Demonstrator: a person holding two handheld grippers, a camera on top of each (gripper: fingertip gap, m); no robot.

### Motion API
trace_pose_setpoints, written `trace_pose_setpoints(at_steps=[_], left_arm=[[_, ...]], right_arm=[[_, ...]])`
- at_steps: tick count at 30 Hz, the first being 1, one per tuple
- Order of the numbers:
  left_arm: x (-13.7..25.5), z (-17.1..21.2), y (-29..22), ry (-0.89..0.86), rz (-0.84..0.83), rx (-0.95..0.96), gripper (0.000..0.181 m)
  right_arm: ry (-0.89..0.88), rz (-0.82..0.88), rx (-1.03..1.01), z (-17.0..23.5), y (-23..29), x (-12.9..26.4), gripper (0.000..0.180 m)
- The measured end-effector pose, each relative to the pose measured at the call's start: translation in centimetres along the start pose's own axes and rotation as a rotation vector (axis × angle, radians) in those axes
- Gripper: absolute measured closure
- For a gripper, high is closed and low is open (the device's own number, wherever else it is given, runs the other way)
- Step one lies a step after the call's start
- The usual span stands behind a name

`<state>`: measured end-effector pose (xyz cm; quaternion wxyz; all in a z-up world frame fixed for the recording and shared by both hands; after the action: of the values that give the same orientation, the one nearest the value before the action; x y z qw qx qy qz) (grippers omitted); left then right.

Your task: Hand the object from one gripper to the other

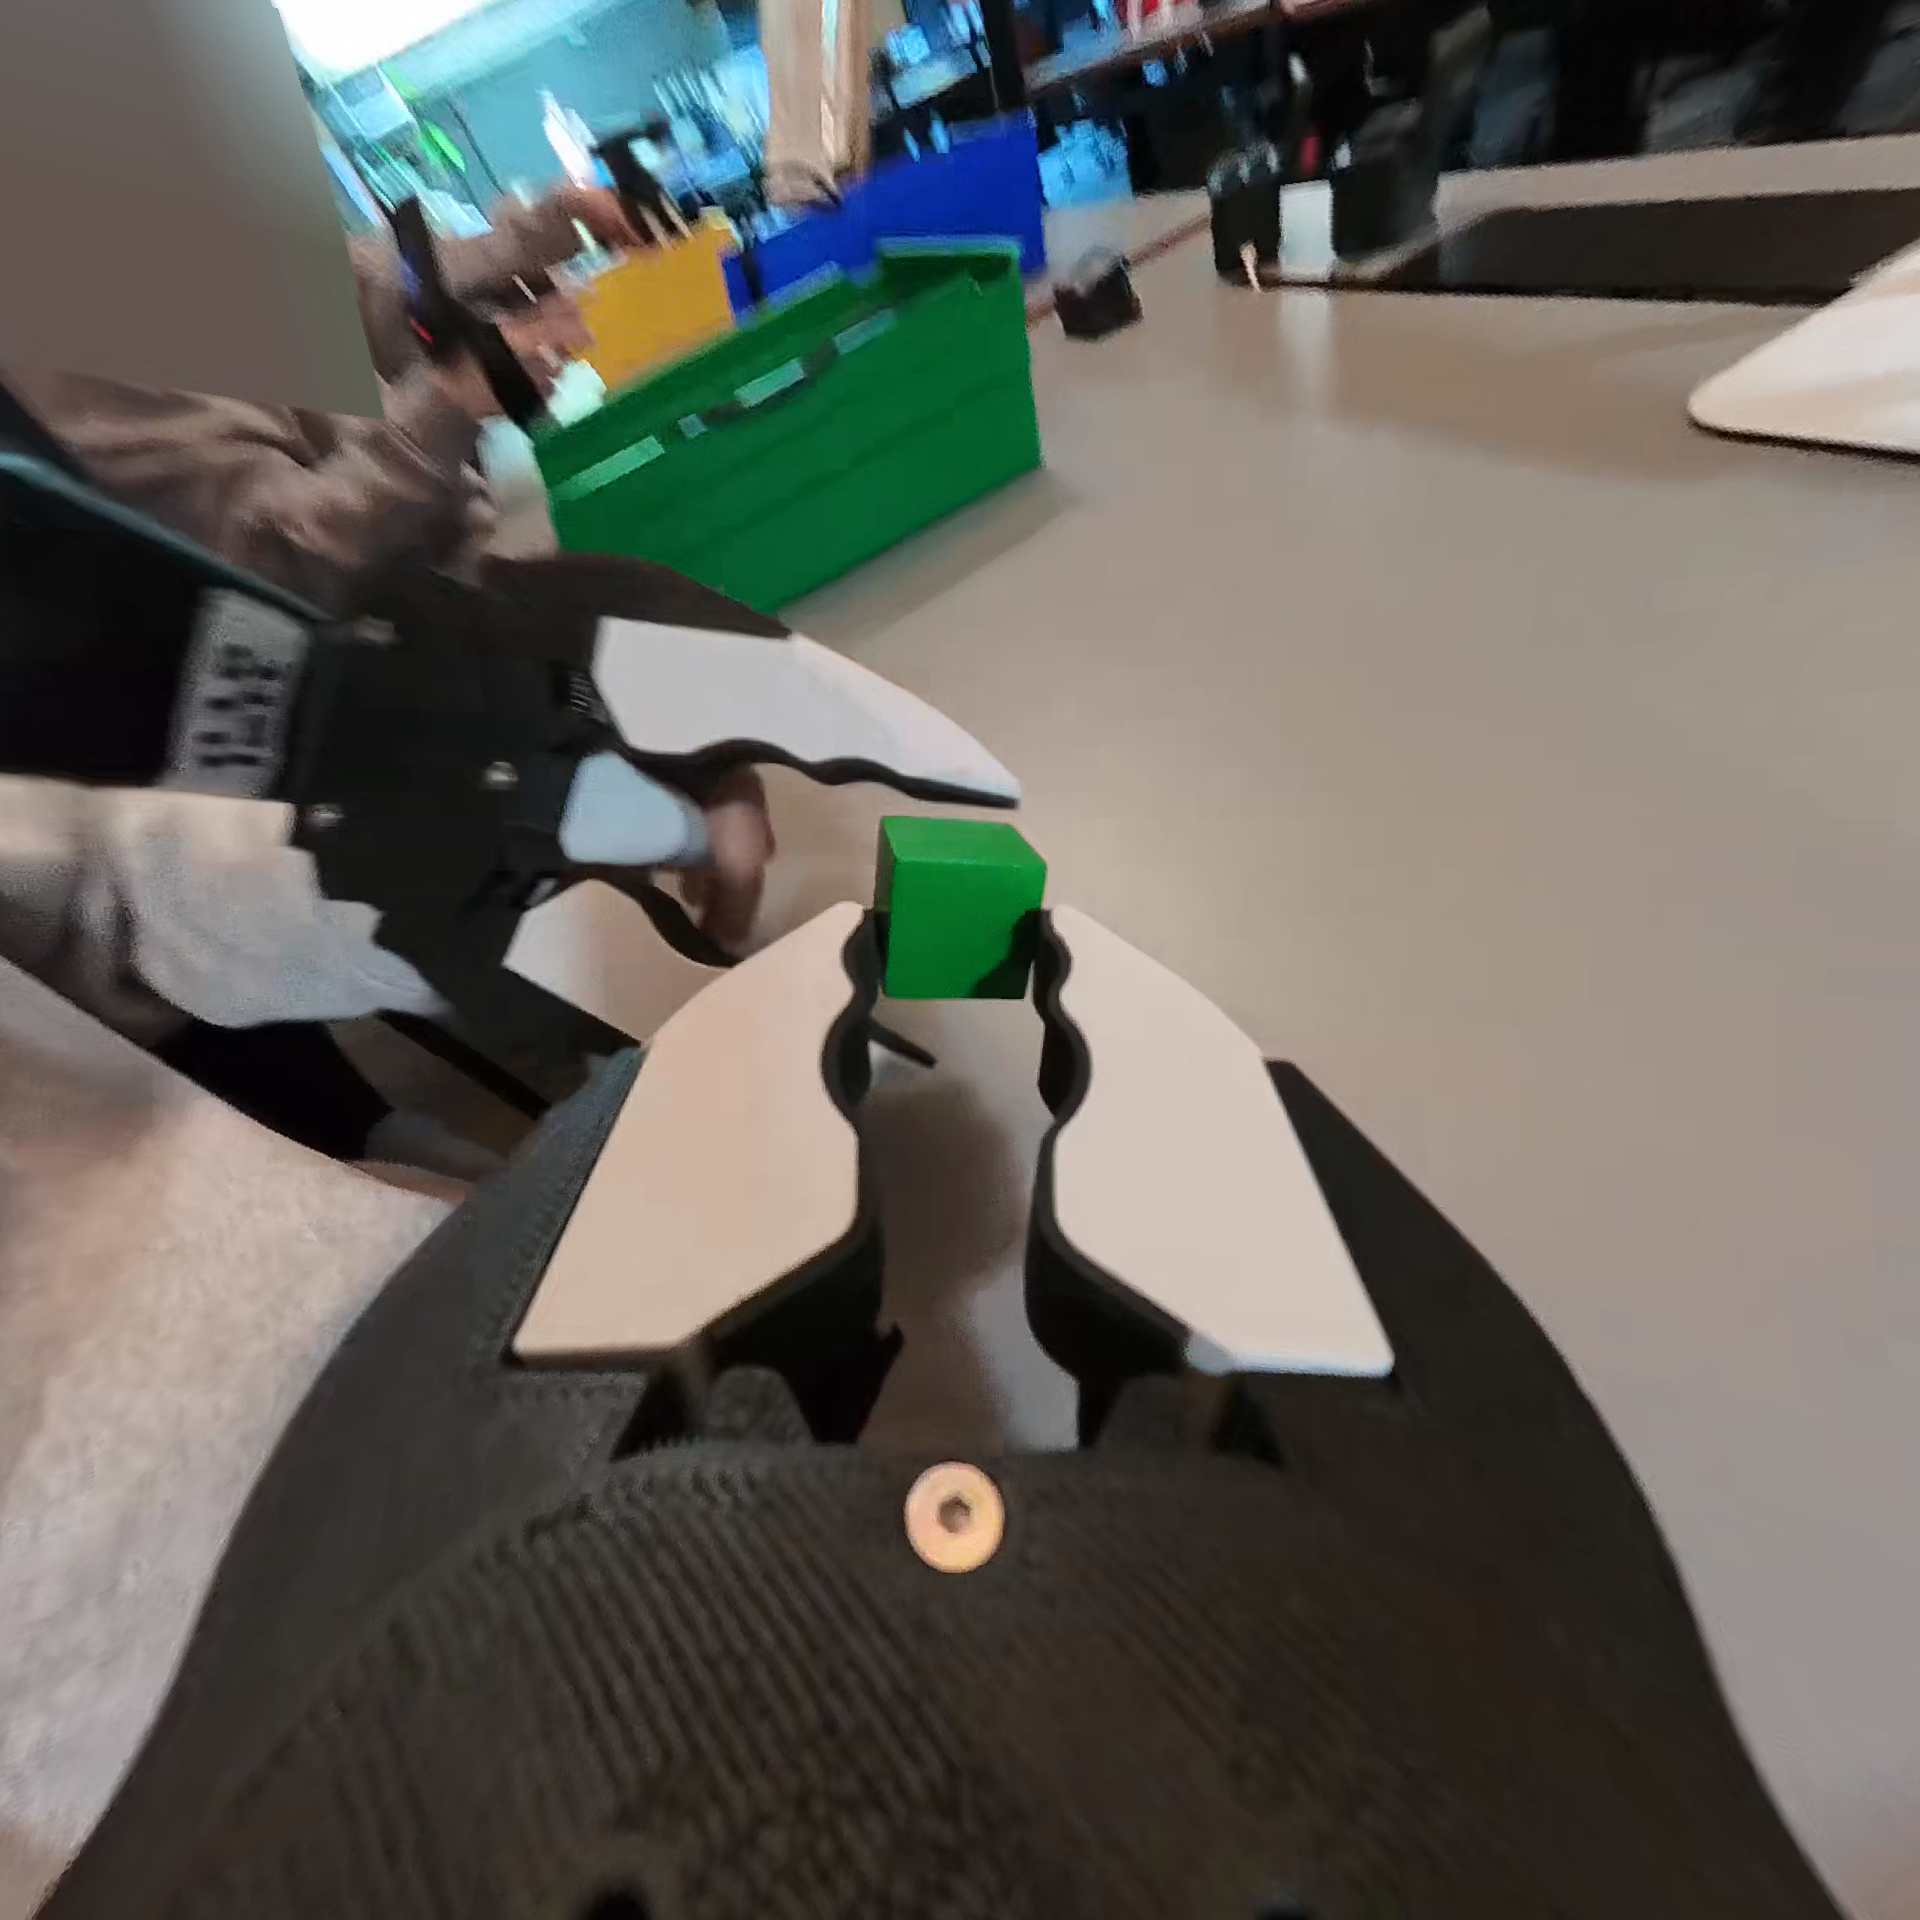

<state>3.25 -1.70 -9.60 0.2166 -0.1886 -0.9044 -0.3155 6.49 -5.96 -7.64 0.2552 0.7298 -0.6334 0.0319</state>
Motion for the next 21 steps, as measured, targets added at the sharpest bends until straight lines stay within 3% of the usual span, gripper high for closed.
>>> trace_pose_setpoints(at_steps=[4, 7, 9, 12, 17, 21], left_arm=[[0.3, -0.2, 0.3, -0.127, 0.245, 0.297, 0.121], [0.7, -0.4, 0.7, -0.221, 0.45, 0.525, 0.137], [0.7, 0.0, 1.5, -0.239, 0.484, 0.62, 0.151], [0.9, 0.1, 2.0, -0.264, 0.481, 0.632, 0.152], [1.9, -1.5, 0.4, -0.369, 0.711, 0.675, 0.148], [2.5, -2.2, 0.1, -0.442, 0.949, 0.847, 0.135]], right_arm=[[-0.113, -0.205, -0.164, -0.8, -0.1, 1.0, 0.15], [-0.193, -0.348, -0.316, -1.2, -0.5, 1.6, 0.151], [-0.24, -0.417, -0.394, -1.4, -0.7, 2.0, 0.151], [-0.268, -0.465, -0.441, -1.5, -0.8, 2.2, 0.151], [-0.266, -0.454, -0.389, -1.6, -0.5, 2.0, 0.151], [-0.308, -0.344, -0.155, -2.0, 0.1, 2.1, 0.151]])
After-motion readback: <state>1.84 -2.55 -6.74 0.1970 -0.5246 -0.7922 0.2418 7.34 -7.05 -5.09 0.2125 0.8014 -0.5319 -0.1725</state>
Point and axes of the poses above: each gripper's, where its closed fingertips meet, x back along the fingers, z out of its underside, y = z × x across the jaws, the point moved 3 cm from there along x, back along the fingers, and after that the axes turned 8 degrees about y, right-handed, at the moved point
